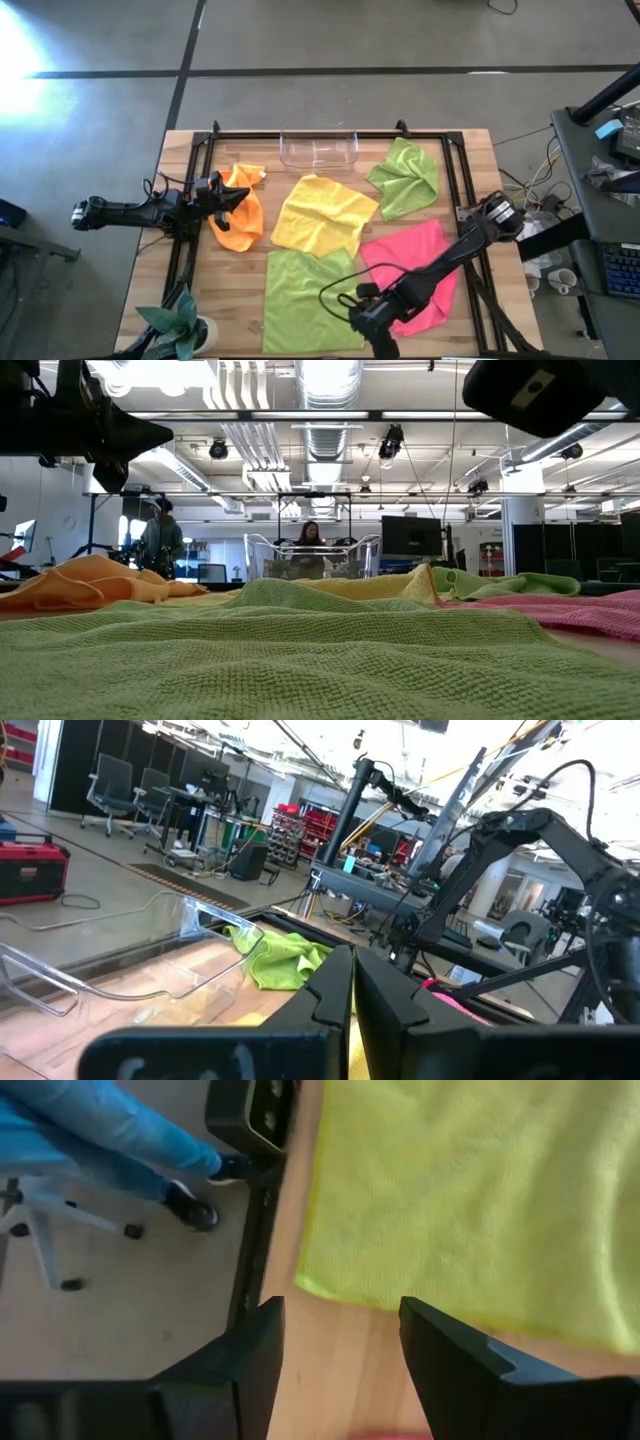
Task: Fold microfiber towels
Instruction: Fold the bottom green microfiber cloth
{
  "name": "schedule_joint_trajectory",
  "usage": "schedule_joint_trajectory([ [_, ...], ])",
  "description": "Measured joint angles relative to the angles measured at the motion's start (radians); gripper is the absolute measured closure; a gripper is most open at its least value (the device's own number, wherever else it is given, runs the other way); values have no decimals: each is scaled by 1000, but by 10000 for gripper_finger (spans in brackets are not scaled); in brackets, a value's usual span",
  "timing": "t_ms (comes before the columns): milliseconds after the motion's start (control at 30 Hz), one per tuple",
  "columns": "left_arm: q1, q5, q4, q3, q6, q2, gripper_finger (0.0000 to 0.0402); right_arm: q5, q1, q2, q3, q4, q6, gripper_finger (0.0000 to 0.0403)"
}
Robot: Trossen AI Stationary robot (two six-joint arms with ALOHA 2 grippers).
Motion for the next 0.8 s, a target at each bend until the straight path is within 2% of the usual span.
schedule_joint_trajectory([
  [633, 0, -2, 0, 0, -13, 11, 401, 2, 18, 155, -1, 143, -110, 218],
  [800, 0, -4, -1, 0, -53, 12, 384, 37, 26, 184, -1, 147, -152, 218],
])
